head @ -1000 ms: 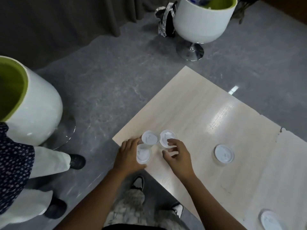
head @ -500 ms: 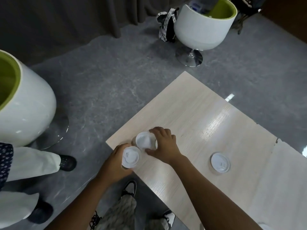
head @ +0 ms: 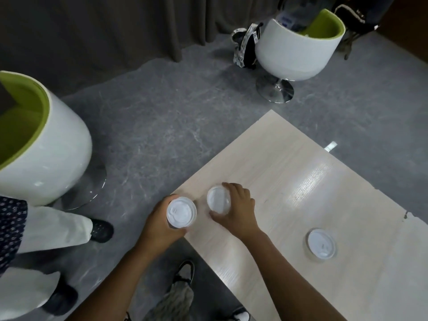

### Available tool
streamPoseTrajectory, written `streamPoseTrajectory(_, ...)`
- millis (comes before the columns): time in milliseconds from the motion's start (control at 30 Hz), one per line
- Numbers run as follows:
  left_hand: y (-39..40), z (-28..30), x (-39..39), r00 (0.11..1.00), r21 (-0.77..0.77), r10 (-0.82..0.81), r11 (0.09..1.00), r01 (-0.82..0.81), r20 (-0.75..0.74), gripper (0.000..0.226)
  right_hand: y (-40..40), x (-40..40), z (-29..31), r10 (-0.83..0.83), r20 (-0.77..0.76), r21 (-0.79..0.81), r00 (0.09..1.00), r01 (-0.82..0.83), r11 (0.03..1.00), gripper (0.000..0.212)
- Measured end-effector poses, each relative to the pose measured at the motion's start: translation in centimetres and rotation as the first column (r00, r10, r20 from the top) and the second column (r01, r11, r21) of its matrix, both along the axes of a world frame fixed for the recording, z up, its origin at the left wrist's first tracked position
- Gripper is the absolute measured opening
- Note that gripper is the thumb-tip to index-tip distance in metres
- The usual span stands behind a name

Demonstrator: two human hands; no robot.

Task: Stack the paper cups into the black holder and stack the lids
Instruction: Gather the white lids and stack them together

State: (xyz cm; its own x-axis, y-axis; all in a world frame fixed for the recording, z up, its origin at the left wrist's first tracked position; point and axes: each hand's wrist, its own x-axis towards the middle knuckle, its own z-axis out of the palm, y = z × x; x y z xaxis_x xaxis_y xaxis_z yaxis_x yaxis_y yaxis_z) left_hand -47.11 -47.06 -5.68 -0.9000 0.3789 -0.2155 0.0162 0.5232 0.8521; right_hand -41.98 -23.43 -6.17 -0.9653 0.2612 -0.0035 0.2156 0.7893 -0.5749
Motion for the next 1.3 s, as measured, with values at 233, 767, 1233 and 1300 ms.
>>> streamPoseTrajectory(233,5.9,3.6,-1.3,0.977,0.108,-0.208,0.973,0.202,0.051,0.097,-0.3,3.1,4.1,0.083,-0.216,-0.264,0.973,-0.140,0.954,0.091)
streamPoseTrajectory(767,12.6,7.3,0.7,0.752,0.481,-0.349,0.875,0.049,0.559,0.056,4.2,7.3,6.5,-0.131,-0.196,-0.318,0.972,0.064,0.946,0.095)
streamPoseTrajectory(1233,12.1,6.0,0.4,0.814,0.384,-0.304,0.917,0.109,0.494,0.043,4.2,8.6,4.0,-0.207,-0.115,-0.341,0.972,0.157,0.927,0.103)
streamPoseTrajectory(1300,11.2,5.4,0.0,0.825,0.372,-0.261,0.926,0.067,0.501,0.043,4.5,9.3,3.2,-0.247,-0.093,-0.307,0.965,0.208,0.929,0.103)
